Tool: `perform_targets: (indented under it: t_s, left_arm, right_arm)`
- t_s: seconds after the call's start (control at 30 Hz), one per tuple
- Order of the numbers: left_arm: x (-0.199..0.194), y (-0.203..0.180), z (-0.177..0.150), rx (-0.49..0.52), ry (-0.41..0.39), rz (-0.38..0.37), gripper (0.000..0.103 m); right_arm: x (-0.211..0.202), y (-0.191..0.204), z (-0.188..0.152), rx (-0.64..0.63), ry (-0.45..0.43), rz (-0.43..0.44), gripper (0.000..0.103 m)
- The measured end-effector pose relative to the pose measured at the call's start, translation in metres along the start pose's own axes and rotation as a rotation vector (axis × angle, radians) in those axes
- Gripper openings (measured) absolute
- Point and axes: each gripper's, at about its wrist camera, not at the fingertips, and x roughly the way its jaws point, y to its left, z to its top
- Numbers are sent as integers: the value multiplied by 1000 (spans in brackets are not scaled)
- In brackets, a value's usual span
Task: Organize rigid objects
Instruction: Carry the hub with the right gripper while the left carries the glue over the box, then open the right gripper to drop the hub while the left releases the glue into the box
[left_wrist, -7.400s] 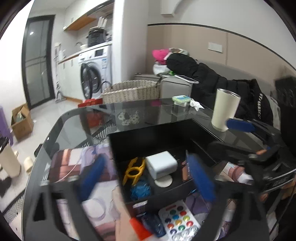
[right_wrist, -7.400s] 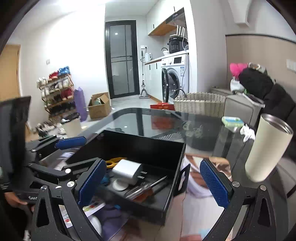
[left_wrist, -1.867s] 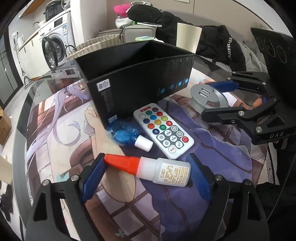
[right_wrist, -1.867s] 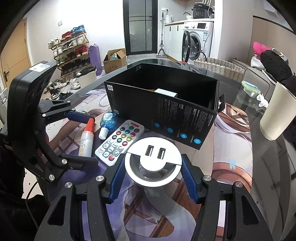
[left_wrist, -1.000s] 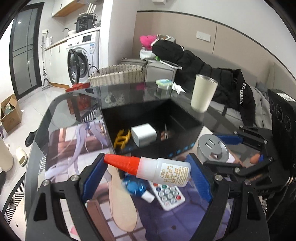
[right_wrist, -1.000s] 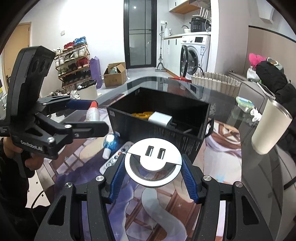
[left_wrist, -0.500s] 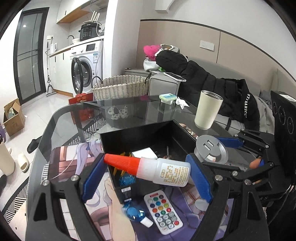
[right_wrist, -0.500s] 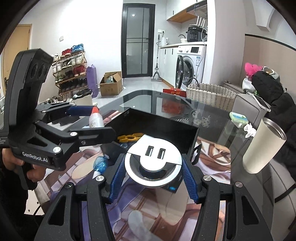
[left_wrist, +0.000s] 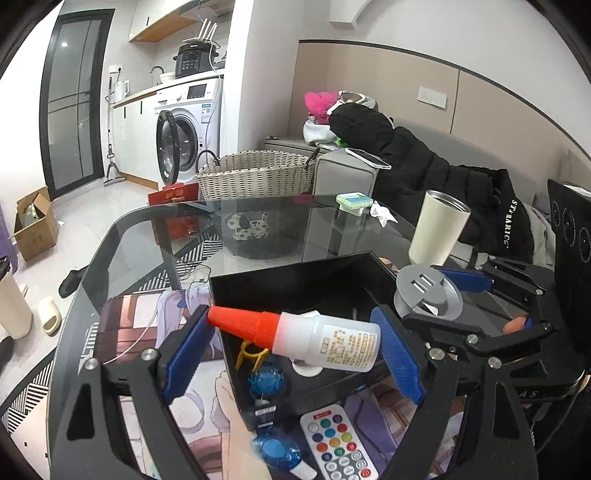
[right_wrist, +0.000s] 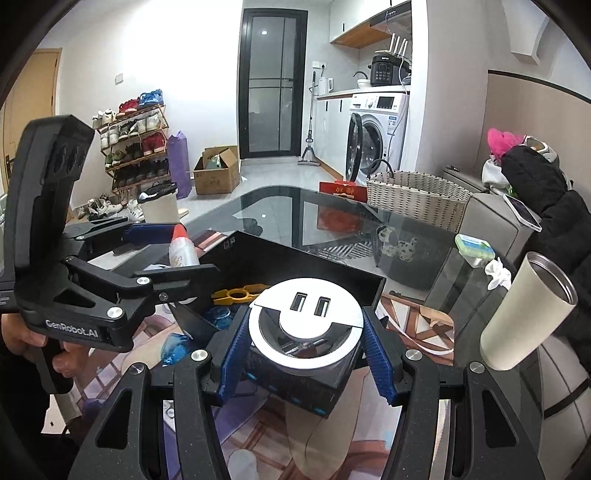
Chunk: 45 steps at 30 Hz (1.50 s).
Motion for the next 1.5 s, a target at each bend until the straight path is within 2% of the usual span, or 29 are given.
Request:
perform_targets:
  t_s: [0.5, 0.73, 1.2, 1.3, 1.33, 1.37, 1.43, 1.5]
  left_arm:
    - [31, 6, -8, -4, 12, 32, 86]
    - [34, 5, -8, 12, -2, 47, 86]
    - [42, 1, -15, 60, -8, 95, 86]
    - [42, 0, -16, 58, -8, 93, 86]
    - [42, 0, -16, 59, -8, 94, 86]
    - [42, 0, -16, 60, -9, 95, 86]
    - [41, 0, -17, 62, -9, 95, 86]
    - [42, 0, -16, 63, -3, 94, 86]
  right_arm:
    - [29, -2, -5, -22, -17, 27, 58]
    - [32, -3, -10, -24, -60, 37, 59]
    - [31, -3, -16, -17, -85, 39, 59]
    - [27, -9, -14, 11, -98, 32, 64]
    - [26, -10, -13, 19, -95, 28, 72]
    - [24, -12, -13, 30, -92, 28, 83]
    - [17, -16, -13, 57, -100, 26, 92]
    - [10, -18, -15, 68, -102, 15, 92]
